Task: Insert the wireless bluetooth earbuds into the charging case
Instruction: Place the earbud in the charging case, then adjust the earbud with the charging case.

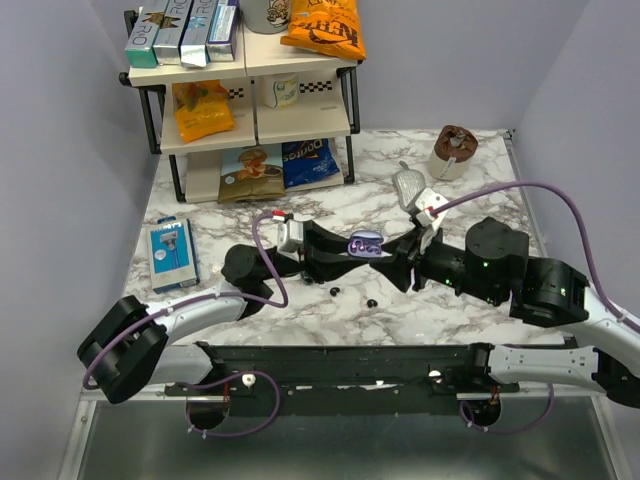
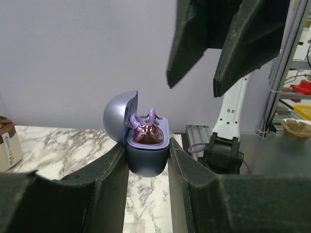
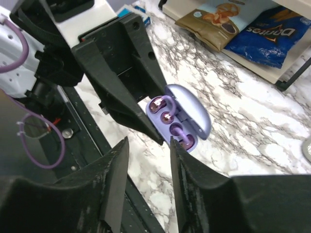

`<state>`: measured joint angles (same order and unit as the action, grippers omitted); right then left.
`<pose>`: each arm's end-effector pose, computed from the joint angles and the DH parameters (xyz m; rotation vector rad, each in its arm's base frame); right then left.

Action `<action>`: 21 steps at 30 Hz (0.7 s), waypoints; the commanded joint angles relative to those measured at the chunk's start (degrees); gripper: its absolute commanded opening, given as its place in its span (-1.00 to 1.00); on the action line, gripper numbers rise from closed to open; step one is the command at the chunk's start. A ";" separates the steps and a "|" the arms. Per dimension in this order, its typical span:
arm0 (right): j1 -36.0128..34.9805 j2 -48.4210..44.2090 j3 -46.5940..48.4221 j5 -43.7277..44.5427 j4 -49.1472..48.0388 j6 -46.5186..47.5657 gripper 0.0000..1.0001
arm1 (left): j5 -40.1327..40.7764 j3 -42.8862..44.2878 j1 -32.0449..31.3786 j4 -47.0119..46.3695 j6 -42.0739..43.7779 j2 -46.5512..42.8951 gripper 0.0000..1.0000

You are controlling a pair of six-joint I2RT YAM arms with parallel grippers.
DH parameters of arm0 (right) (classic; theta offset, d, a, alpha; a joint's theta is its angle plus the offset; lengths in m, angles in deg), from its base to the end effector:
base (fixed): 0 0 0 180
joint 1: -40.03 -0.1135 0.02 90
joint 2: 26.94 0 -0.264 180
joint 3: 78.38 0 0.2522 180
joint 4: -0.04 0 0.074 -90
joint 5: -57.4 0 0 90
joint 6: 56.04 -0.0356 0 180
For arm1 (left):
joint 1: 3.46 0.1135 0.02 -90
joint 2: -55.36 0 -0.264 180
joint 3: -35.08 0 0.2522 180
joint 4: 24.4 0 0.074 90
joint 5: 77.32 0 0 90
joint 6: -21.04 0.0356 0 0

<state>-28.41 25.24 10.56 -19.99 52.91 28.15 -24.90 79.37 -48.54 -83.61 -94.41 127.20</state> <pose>0.0677 0.1503 0.4428 -0.8513 1.7025 0.6939 0.1600 -0.1912 0.3014 0.8302 0.9490 -1.4127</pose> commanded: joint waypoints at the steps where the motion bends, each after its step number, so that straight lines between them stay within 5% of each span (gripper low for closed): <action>1: 0.86 -0.86 2.51 -4.78 2.11 -1.75 0.08 | -5.92 -0.02 -0.01 1.77 2.69 -2.57 -1.00; 12: 1.03 3.18 2.96 -7.94 2.81 -1.76 0.13 | -8.12 0.76 -0.10 8.98 5.06 -5.39 -1.00; 21: 1.03 3.89 1.38 1.46 1.05 -2.11 0.13 | -7.16 0.50 -0.18 10.57 5.68 -5.83 -1.00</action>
<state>-27.72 29.37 12.31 -23.62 53.81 26.43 -30.69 79.35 -48.56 -72.81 -90.36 122.37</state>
